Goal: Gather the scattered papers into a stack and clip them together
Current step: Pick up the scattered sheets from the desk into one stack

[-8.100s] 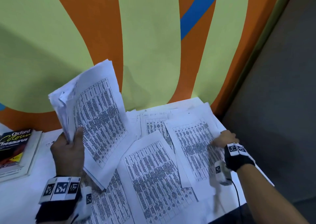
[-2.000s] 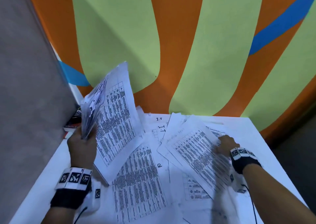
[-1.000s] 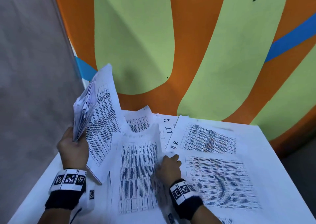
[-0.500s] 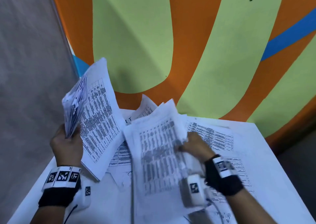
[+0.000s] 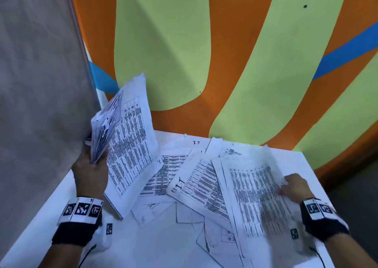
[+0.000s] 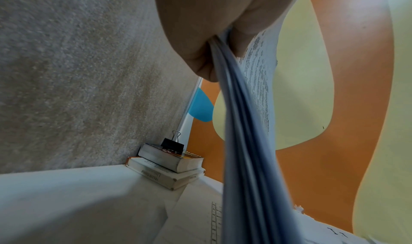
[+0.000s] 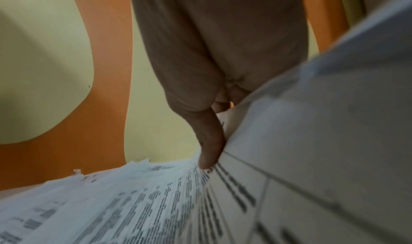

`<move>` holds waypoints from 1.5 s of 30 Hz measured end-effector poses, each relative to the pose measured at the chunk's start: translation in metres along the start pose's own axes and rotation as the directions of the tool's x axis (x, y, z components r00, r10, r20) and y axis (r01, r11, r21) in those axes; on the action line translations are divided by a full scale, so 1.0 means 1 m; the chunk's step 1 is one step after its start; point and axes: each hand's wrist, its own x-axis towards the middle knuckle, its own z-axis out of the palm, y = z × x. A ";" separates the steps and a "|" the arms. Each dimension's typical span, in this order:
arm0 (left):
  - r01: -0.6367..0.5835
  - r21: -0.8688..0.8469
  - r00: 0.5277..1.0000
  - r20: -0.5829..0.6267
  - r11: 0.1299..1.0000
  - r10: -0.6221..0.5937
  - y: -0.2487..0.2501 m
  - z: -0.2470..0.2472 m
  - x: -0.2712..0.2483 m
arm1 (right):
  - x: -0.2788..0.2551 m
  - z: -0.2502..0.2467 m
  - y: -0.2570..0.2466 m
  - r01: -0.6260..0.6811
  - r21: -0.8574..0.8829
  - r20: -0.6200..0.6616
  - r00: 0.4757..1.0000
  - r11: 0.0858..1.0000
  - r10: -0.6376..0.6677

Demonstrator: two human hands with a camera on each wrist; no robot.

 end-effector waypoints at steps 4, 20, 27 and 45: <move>-0.006 -0.025 1.000 0.025 1.000 0.007 0.009 0.004 -0.002 | -0.003 -0.034 0.003 0.180 0.149 -0.065 0.983 0.972 -0.172; -0.024 -0.067 0.998 0.063 0.997 0.028 0.034 0.014 -0.025 | 0.041 0.036 -0.085 0.337 -0.128 0.235 0.924 0.933 -0.301; -0.005 -0.041 1.000 0.012 0.999 0.005 0.033 0.009 -0.033 | 0.050 0.064 -0.080 0.356 -0.076 0.258 0.909 0.931 -0.327; 0.212 -0.181 0.961 0.220 0.960 -0.170 0.069 0.056 -0.024 | 0.009 -0.070 -0.060 0.256 0.798 0.095 0.841 0.546 -0.533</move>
